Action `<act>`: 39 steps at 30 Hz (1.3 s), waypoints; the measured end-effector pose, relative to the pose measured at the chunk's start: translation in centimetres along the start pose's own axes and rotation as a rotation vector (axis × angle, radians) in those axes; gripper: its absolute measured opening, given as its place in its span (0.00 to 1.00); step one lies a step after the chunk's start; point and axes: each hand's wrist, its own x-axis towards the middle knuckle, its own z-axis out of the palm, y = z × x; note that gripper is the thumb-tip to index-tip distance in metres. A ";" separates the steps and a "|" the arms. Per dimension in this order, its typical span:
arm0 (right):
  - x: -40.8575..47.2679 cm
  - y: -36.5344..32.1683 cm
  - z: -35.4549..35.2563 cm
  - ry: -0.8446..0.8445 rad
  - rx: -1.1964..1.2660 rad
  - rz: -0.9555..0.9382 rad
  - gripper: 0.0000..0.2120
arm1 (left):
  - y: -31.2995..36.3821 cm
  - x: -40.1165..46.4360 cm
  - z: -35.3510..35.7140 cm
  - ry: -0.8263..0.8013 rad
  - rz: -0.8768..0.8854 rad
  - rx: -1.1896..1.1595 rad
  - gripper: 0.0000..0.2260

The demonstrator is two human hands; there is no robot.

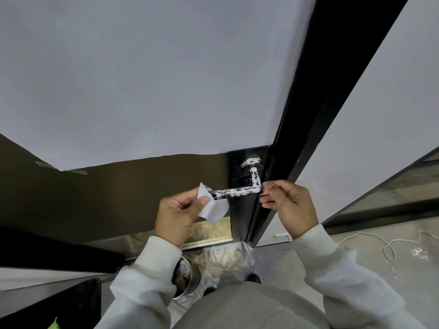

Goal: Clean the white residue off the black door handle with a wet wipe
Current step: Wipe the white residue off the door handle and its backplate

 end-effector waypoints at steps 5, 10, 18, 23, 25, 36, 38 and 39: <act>0.4 0.2 0.2 -0.004 0.003 0.016 0.11 | 0.3 0.1 1.4 0.062 0.102 0.185 0.06; 0.5 0.1 0.3 -0.006 -0.002 0.021 0.13 | 0.3 0.6 2.0 0.177 0.086 0.220 0.08; 0.6 -0.2 0.9 0.012 -0.005 0.013 0.12 | 0.9 1.4 0.8 -0.012 0.011 0.213 0.04; 0.5 -0.2 0.8 0.010 -0.007 0.023 0.12 | 0.4 2.0 1.5 0.062 -0.070 0.207 0.11; 0.4 -0.1 0.7 0.005 -0.008 0.026 0.12 | 1.0 1.7 1.7 0.044 -0.209 -0.086 0.10; 0.0 0.0 0.4 -0.027 -0.006 0.040 0.08 | 1.0 1.3 0.7 -0.289 0.226 0.439 0.11; 0.0 0.1 0.4 -0.037 -0.008 0.046 0.09 | 1.1 1.3 1.3 -0.286 0.367 0.578 0.12; 0.0 0.1 0.3 -0.042 -0.010 0.049 0.10 | 1.1 1.3 1.5 -0.275 0.423 0.642 0.13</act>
